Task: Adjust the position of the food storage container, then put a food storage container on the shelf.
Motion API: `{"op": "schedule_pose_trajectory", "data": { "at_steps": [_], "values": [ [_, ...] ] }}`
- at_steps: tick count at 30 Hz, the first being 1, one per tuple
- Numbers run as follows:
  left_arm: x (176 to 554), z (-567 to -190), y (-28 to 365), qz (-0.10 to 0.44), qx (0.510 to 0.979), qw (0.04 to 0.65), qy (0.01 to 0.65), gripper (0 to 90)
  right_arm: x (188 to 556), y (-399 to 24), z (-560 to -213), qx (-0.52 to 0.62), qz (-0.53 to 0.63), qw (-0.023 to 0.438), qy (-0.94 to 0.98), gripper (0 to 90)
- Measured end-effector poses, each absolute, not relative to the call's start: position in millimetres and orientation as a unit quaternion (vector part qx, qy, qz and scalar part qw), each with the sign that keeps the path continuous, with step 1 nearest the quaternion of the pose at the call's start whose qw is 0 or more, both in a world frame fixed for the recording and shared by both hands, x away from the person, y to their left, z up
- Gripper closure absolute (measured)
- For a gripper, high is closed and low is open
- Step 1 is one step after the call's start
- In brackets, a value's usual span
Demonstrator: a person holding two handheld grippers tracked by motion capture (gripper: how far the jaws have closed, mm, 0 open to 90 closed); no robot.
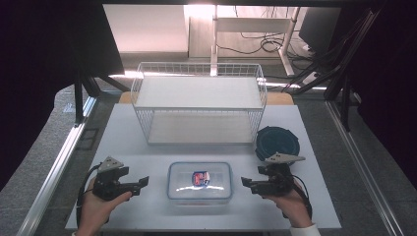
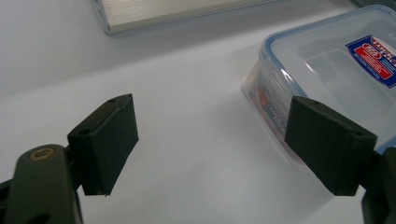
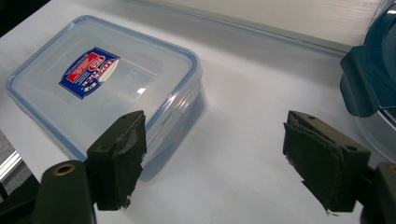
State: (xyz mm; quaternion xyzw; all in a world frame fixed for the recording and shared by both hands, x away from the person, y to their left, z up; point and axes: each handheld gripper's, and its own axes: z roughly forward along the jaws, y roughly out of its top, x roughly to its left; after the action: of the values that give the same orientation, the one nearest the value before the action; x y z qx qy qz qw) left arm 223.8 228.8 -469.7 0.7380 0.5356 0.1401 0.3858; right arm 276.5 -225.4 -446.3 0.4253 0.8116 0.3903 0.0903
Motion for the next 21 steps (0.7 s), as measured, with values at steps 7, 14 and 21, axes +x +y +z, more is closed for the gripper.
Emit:
{"op": "schedule_pose_trajectory", "data": {
  "at_steps": [7,14,21],
  "values": [
    [223.3,-467.2,226.1,0.139,0.736,0.39,0.535,15.6,276.7,-225.2,-447.8,0.43,0.401,0.079,0.805,18.6],
    [224.4,-468.3,224.9,0.129,0.733,0.393,0.539,14.0,276.7,-225.9,-447.5,0.433,0.41,0.067,0.8,17.2],
    [225.2,-467.6,219.8,0.128,0.73,0.393,0.544,10.1,277.3,-222.6,-449.9,0.438,0.417,0.047,0.795,15.6]
  ]
}}
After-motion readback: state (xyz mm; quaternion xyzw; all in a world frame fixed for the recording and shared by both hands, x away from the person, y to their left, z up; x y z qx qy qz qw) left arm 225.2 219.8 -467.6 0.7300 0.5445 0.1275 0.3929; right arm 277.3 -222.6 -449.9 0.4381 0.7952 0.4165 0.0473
